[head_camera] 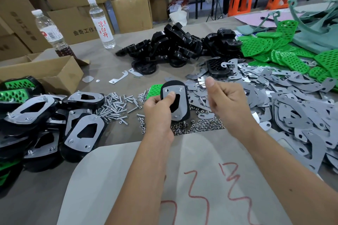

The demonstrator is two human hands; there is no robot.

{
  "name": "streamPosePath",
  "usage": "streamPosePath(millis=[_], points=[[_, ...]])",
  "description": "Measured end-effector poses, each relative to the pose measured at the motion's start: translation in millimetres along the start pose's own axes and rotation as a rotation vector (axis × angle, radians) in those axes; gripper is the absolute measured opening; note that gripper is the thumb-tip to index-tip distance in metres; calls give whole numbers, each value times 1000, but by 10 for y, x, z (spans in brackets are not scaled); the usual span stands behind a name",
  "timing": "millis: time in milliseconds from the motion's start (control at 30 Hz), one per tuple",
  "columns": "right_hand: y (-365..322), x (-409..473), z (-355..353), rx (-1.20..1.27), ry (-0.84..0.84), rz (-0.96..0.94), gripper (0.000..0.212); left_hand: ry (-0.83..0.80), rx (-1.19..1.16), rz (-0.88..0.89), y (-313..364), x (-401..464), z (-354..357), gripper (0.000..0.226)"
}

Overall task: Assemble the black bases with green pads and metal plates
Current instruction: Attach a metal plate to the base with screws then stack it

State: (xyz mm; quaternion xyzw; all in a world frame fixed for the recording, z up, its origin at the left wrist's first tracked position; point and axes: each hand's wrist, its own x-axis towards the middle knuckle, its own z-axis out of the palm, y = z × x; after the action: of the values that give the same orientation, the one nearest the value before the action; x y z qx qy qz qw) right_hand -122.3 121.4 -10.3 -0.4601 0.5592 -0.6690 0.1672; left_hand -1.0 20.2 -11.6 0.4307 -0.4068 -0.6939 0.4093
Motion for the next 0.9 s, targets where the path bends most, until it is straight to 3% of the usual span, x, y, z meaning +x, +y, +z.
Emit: streamPosePath(millis=[67,100,200,267,367,467,567,800,900], points=[[-13,11,22,-48,-60,29,34,-8,23,10,-21,-18,14,16],[-23,11,37,-68,-104,43,29,-9,27,13,-29,-22,20,16],[-38,-30,50,-122,-98,74,69,11,-11,-4,-8,-12,-1,17],[-35,-33,21,-99,-39,70,77,11,-39,-17,27,-7,-25,19],[19,2,-14,-225,-21,5,46,8,13,3,46,-38,-21,18],[58,42,-2,-627,-233,-60,5,63,52,78,82,-47,-35,23],[77,24,58,-902,-444,32,12,148,28,121,191,-87,-85,36],[-12,28,79,-801,-533,93,11,175,30,92,171,-26,-153,33],[9,8,73,-690,-429,67,15,150,76,66,123,46,-164,26]])
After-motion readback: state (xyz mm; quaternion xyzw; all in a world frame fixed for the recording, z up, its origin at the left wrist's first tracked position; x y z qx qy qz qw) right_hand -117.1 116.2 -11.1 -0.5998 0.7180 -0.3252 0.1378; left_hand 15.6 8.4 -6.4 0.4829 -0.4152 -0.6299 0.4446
